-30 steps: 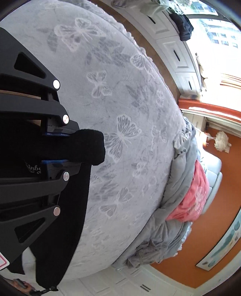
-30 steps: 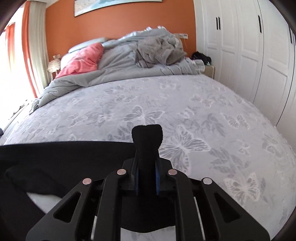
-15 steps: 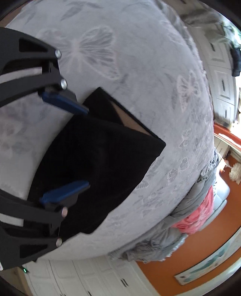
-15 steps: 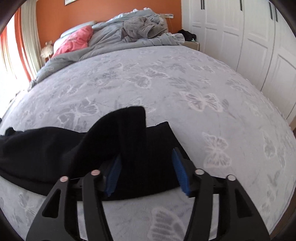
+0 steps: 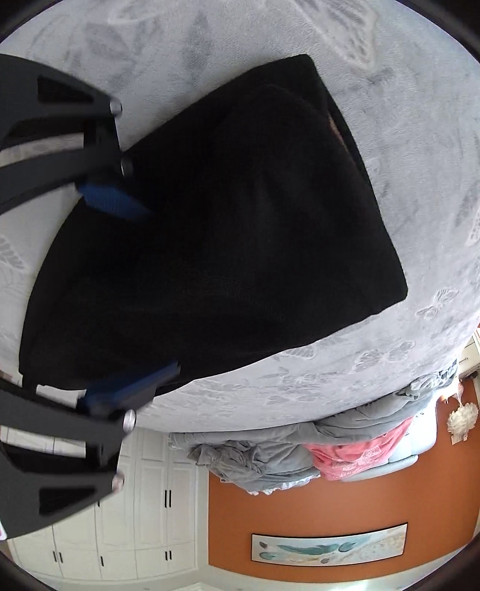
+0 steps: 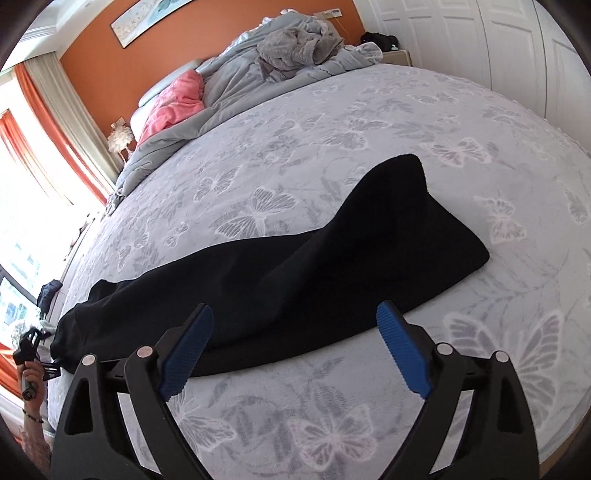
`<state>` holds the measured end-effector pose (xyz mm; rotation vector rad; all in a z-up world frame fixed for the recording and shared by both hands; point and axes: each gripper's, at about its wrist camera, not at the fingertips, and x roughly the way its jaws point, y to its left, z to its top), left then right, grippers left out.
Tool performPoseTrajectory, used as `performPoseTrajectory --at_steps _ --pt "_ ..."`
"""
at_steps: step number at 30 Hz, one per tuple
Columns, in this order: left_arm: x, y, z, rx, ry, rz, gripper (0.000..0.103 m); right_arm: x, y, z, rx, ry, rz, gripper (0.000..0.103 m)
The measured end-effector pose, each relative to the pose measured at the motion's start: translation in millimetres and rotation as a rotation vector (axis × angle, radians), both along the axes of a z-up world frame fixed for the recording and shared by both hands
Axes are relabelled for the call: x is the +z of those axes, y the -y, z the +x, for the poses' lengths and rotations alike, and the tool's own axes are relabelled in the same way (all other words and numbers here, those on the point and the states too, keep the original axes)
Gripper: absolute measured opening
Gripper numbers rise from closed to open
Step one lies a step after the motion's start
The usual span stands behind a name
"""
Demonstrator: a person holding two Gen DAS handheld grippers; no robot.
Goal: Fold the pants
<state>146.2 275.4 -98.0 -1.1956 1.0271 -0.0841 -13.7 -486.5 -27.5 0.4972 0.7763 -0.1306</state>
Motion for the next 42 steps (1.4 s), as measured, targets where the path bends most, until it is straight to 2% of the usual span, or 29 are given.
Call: performPoseTrajectory --at_steps 1,5,8,12,14,15,17,19,21,22,23,25,26,28,30,33,34,35,36,38,39,40,41,42 --pt "1.1 -2.6 -0.7 -0.010 0.022 0.003 0.009 -2.2 1.3 0.2 -0.028 0.001 0.016 0.088" --pt "20.5 -9.8 -6.2 -0.016 0.086 0.053 0.006 -13.2 18.6 -6.9 -0.159 -0.009 0.089 0.088" --pt "21.8 -7.8 -1.7 -0.032 0.086 0.080 0.006 -19.6 25.8 10.8 -0.185 -0.030 0.170 0.088" --pt "19.6 -3.9 6.9 -0.031 0.067 0.112 0.006 -31.1 30.6 56.1 -0.216 -0.086 0.149 0.091" --pt "21.6 -3.1 11.9 -0.034 0.077 0.116 0.005 -47.6 39.3 79.8 -0.236 -0.101 0.122 0.022" --pt "25.9 -3.3 14.0 -0.030 0.090 0.123 0.005 -52.0 43.5 84.1 -0.244 -0.109 0.145 0.006" --pt "47.9 -4.0 14.7 -0.034 0.186 0.136 0.005 -27.2 49.2 78.3 -0.223 0.059 0.244 0.006" --pt "80.9 0.8 13.6 -0.073 0.311 0.187 0.005 24.4 47.3 66.3 -0.146 0.226 0.218 0.005" --pt "91.8 4.3 11.7 -0.109 0.353 0.235 0.005 46.7 51.6 50.3 -0.138 0.272 0.145 0.005" --pt "84.3 3.6 11.8 -0.123 0.325 0.275 0.005 37.6 61.8 45.1 -0.161 0.244 0.123 0.005" --pt "66.3 -0.6 13.0 -0.134 0.265 0.286 0.005 15.4 76.3 43.8 -0.185 0.184 0.156 0.006" --pt "20.1 -10.1 17.6 -0.152 0.121 0.213 0.006 -42.5 98.1 44.7 -0.213 0.037 0.270 0.006" --pt "1.9 -11.8 16.7 -0.154 0.056 0.189 0.006 -63.4 99.4 46.8 -0.216 -0.034 0.277 0.006" --pt "-4.3 -6.1 13.2 -0.186 0.023 0.250 0.006 -82.8 90.7 54.7 -0.191 -0.119 0.228 0.006" --pt "10.3 1.2 9.7 -0.210 0.066 0.321 0.005 -77.8 84.1 58.9 -0.180 -0.107 0.204 0.006" --pt "51.1 8.9 -2.3 -0.206 0.188 0.354 0.006 -43.5 82.7 58.0 -0.155 0.010 0.211 0.006" --pt "57.9 10.9 -5.8 -0.209 0.201 0.380 0.007 -32.5 82.7 58.8 -0.137 0.034 0.191 0.006" --pt "55.5 11.7 -8.1 -0.219 0.175 0.422 0.007 -32.7 81.2 60.7 -0.133 0.016 0.164 0.006" --pt "45.8 11.1 -8.5 -0.220 0.116 0.445 0.009 -42.8 81.7 60.4 -0.135 -0.030 0.147 0.007" --pt "16.8 1.8 -4.8 -0.212 -0.012 0.389 0.009 -80.1 84.2 56.6 -0.137 -0.150 0.183 0.010" --pt "8.8 -3.3 -6.1 -0.205 -0.038 0.332 0.010 -89.1 85.1 51.2 -0.127 -0.159 0.189 0.010" --pt "8.4 -9.2 -11.3 -0.196 -0.024 0.287 0.017 -84.2 83.7 42.9 -0.119 -0.147 0.172 0.019" --pt "16.8 -12.7 -17.4 -0.183 0.016 0.267 0.018 -76.6 80.5 39.6 -0.121 -0.172 0.136 0.025" --pt "26.3 -15.9 -25.2 -0.167 0.054 0.269 0.040 -65.2 75.6 32.9 -0.130 -0.186 0.086 0.047"
